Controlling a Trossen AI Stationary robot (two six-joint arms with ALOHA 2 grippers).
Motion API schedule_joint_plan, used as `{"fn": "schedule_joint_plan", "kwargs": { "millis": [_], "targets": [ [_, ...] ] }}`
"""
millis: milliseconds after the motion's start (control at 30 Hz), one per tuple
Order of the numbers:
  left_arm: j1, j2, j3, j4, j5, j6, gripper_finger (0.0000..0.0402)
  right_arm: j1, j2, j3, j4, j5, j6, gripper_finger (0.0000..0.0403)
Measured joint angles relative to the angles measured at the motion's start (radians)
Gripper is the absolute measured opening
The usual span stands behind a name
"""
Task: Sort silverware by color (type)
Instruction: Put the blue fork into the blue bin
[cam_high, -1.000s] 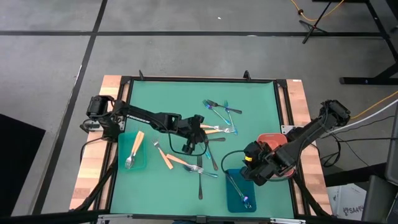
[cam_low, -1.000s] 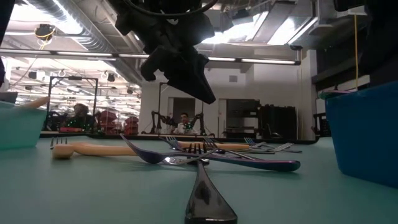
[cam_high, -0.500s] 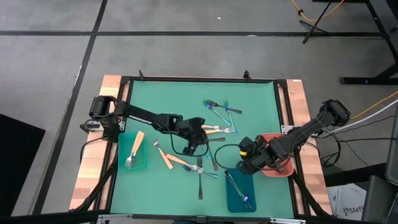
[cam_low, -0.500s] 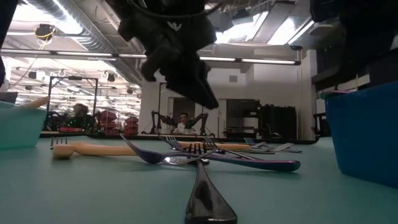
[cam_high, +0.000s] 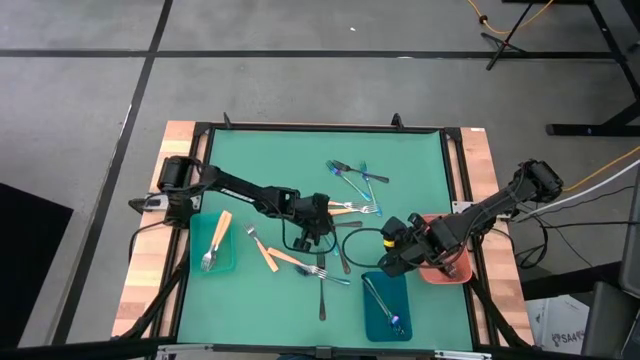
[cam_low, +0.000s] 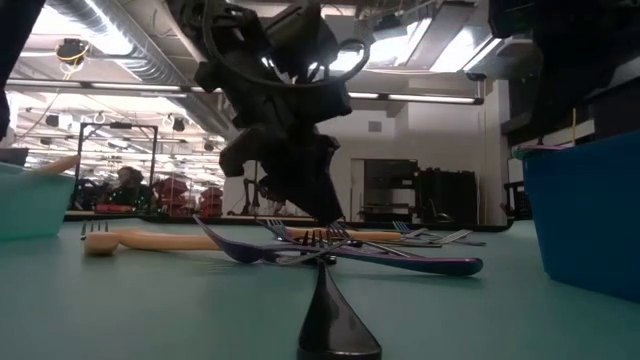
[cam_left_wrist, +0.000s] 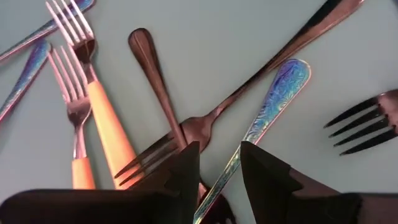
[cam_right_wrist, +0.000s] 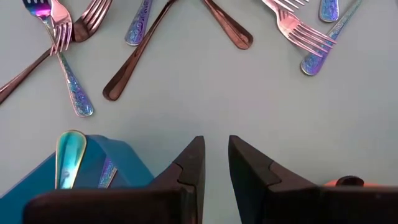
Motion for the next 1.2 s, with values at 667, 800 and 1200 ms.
{"fn": "schedule_joint_plan", "kwargs": {
  "millis": [667,800,1200],
  "targets": [
    [0.053,0.048,0.001,-0.030,0.129,0.011,0.0109,0.000,0.000,0.000,0.001,0.000,-0.001,0.0062],
    [0.052,0.056,0.001,-0.030,0.127,0.050,0.0109,0.000,0.000,0.000,0.001,0.000,-0.001,0.0062],
    [0.052,0.056,0.002,-0.055,0.123,0.055,0.0109,0.000,0.000,0.000,0.001,0.000,-0.001,0.0062]
  ]
}}
